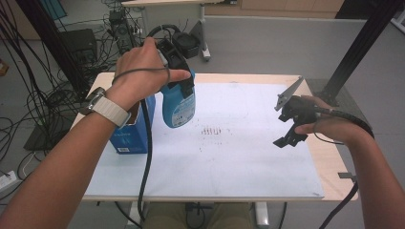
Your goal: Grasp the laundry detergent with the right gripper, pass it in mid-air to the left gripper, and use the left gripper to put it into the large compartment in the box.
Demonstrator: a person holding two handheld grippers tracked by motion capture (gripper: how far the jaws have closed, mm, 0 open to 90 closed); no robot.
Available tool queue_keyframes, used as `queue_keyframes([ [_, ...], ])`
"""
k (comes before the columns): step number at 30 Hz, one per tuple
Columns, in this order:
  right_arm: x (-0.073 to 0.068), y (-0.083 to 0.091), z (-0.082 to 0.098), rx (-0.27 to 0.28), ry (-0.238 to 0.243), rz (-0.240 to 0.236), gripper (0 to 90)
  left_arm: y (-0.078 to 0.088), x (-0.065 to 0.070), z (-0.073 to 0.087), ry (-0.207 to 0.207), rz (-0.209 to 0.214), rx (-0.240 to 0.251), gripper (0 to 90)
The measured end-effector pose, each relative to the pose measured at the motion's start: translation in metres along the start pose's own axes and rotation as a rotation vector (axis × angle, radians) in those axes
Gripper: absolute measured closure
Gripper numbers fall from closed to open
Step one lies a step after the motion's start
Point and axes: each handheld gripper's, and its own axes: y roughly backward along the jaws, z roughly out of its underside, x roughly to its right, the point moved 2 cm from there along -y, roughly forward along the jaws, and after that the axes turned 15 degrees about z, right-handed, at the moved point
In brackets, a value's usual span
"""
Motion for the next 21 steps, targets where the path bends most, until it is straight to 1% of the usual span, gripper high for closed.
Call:
queue_keyframes([
  [3, 0.002, 0.000, 0.003, -0.009, -0.003, 0.001, 5.3, 0.005, -0.002, -0.002, 0.036, -0.009, 0.004, 39.0],
  [4, 0.003, 0.000, 0.004, -0.010, -0.007, 0.003, 5.3, 0.006, -0.002, -0.003, 0.041, -0.011, 0.003, 39.0],
  [5, 0.003, 0.001, 0.004, -0.012, -0.008, 0.004, 5.3, 0.007, -0.003, -0.003, 0.058, -0.016, 0.006, 39.0],
  [9, 0.003, 0.004, 0.004, -0.018, 0.001, 0.008, 6.0, 0.010, -0.005, -0.004, 0.099, -0.033, 0.019, 39.0],
  [16, 0.006, 0.009, 0.005, -0.037, 0.003, 0.031, 6.2, 0.015, -0.009, -0.005, 0.173, -0.028, 0.030, 38.9],
  [19, 0.007, 0.007, 0.005, -0.039, 0.003, 0.032, 6.5, 0.018, -0.010, -0.007, 0.200, -0.042, 0.039, 38.9],
  [21, 0.008, 0.006, 0.005, -0.040, 0.005, 0.034, 6.5, 0.022, -0.011, -0.008, 0.227, -0.050, 0.047, 38.9],
])
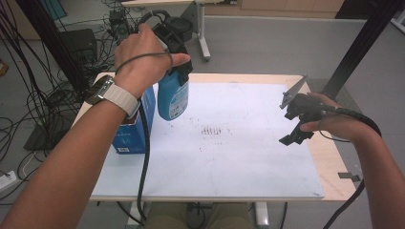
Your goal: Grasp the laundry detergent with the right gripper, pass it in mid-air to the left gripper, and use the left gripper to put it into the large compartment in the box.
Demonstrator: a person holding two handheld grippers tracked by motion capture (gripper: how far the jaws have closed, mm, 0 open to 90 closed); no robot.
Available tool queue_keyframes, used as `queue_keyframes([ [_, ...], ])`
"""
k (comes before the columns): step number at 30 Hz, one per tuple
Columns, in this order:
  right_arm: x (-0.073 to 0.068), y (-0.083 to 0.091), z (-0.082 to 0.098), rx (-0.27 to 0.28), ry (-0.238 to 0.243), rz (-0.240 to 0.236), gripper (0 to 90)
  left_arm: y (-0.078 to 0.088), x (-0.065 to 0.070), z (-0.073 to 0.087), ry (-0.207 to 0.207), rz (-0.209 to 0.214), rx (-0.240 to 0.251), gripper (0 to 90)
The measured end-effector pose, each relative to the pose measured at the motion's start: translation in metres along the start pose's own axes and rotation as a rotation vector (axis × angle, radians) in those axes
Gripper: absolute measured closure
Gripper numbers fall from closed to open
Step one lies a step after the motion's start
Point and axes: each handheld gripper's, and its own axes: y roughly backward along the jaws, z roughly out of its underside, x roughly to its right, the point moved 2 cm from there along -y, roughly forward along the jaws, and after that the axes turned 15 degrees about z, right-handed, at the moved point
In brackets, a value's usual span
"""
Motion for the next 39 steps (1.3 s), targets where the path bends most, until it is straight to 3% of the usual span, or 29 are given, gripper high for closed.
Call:
queue_keyframes([
  [9, 0.004, -0.002, 0.000, 0.000, 0.007, 0.001, 6.6, 0.005, -0.014, -0.002, 0.098, -0.002, -0.001, 38.9],
  [17, 0.009, -0.006, -0.001, -0.009, 0.015, 0.003, 6.9, 0.015, -0.028, 0.001, 0.202, -0.013, 0.055, 38.9],
  [39, 0.018, -0.004, -0.007, -0.022, 0.023, 0.011, 7.4, 0.048, -0.066, 0.015, 0.342, -0.030, 0.078, 38.8],
])
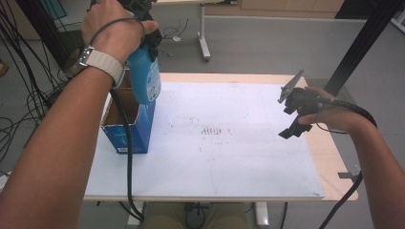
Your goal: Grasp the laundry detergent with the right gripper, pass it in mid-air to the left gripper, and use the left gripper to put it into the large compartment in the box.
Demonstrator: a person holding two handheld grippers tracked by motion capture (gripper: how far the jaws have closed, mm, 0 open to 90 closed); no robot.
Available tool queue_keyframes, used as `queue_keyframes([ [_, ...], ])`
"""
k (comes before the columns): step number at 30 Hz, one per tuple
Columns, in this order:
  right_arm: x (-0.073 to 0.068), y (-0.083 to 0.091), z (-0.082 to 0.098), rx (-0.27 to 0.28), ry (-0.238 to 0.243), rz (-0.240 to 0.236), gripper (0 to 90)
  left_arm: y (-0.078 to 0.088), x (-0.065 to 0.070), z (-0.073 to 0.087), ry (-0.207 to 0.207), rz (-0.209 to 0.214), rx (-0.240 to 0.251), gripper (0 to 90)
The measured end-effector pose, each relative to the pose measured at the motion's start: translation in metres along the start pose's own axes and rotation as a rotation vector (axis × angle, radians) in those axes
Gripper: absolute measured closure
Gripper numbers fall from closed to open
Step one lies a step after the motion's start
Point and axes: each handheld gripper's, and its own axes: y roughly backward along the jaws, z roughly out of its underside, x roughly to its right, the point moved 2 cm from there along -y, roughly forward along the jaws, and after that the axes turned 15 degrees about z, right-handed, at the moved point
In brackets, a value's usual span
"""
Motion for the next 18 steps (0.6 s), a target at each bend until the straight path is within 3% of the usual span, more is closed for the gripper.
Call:
queue_keyframes([
  [9, 0.005, 0.002, 0.001, -0.020, 0.001, 0.008, 7.3, 0.005, -0.023, 0.003, 0.049, -0.005, 0.026, 38.7],
  [18, 0.006, 0.002, -0.003, -0.029, 0.011, 0.010, 7.4, 0.011, -0.033, 0.006, 0.074, -0.022, 0.034, 38.7],
])
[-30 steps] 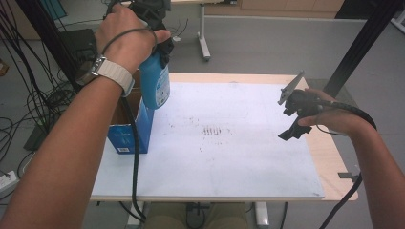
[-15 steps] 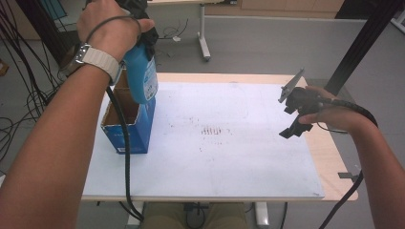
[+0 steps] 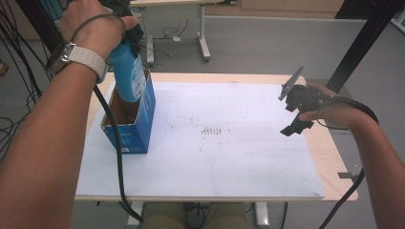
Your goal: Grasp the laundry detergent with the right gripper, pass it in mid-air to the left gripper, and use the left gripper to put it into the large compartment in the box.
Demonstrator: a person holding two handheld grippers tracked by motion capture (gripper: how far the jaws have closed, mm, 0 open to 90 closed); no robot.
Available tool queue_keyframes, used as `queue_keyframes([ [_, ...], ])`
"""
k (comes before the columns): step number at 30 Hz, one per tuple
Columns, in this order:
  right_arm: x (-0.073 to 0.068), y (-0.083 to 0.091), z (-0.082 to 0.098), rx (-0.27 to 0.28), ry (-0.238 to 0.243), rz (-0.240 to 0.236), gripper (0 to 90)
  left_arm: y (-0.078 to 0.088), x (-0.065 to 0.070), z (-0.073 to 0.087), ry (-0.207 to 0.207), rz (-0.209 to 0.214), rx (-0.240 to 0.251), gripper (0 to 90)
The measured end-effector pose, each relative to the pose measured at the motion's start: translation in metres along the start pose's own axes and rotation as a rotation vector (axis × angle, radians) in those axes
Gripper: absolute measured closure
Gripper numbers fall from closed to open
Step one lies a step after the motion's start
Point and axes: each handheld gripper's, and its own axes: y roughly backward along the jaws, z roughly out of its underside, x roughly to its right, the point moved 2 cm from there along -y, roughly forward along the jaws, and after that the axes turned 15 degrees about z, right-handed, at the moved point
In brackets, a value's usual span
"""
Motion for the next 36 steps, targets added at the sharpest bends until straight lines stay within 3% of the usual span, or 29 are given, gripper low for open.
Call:
queue_keyframes([
  [15, 0.001, -0.004, -0.003, -0.005, 0.003, 0.001, 7.5, 0.003, -0.023, 0.003, 0.039, -0.014, 0.015, 38.5],
  [24, -0.001, -0.015, -0.004, -0.015, -0.001, -0.016, 7.9, -0.006, -0.035, 0.003, 0.059, -0.018, 0.011, 38.4],
  [36, 0.001, -0.016, -0.005, -0.025, -0.003, -0.022, 7.9, -0.015, -0.050, 0.006, 0.083, -0.013, 0.006, 38.4],
])
